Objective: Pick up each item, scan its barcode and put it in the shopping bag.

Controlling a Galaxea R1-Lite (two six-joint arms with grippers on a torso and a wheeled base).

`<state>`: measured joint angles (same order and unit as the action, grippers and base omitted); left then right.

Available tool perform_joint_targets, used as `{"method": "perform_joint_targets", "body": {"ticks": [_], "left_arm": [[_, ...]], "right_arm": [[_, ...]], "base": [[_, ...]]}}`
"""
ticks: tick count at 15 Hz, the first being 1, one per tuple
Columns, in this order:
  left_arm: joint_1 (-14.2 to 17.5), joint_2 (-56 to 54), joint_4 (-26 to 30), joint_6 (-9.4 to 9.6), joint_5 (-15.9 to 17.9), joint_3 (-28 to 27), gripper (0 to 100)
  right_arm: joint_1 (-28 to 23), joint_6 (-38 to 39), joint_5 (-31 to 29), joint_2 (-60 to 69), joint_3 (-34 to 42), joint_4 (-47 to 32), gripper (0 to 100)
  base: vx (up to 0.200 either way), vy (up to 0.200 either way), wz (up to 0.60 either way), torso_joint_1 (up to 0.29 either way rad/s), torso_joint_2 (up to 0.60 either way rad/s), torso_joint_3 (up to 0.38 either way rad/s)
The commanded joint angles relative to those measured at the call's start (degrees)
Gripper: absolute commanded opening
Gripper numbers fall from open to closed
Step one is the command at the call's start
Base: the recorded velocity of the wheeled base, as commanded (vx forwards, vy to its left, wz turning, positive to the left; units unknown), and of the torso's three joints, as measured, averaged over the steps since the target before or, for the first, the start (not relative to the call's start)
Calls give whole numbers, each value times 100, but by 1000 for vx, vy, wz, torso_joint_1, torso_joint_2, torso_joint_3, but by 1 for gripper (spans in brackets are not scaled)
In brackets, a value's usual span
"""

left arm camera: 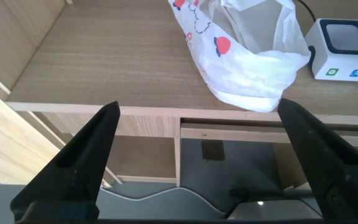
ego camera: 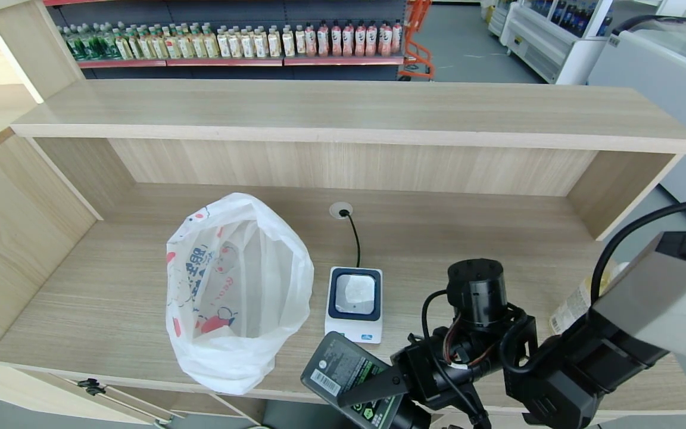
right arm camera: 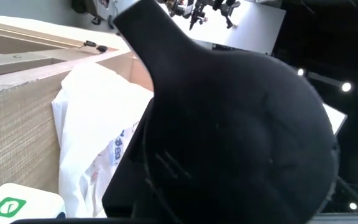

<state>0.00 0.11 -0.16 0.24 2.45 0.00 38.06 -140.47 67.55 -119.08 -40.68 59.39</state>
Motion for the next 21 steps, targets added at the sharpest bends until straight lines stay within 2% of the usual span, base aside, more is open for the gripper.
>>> {"method": "perform_joint_targets", "body": {"ticks": [1, 9, 21], "left_arm": [[0, -2, -2, 2, 1, 0, 100], [0, -2, -2, 2, 1, 0, 100], [0, -2, -2, 2, 1, 0, 100]], "right_arm": [[9, 2, 4, -107, -28, 2, 0], [-229, 2, 30, -186, -107, 2, 0], [-123, 108, 224, -423, -581, 2, 0]], "base": [[0, 0, 0, 0, 0, 0], [0, 0, 0, 0, 0, 0], [0, 0, 0, 0, 0, 0]]}}
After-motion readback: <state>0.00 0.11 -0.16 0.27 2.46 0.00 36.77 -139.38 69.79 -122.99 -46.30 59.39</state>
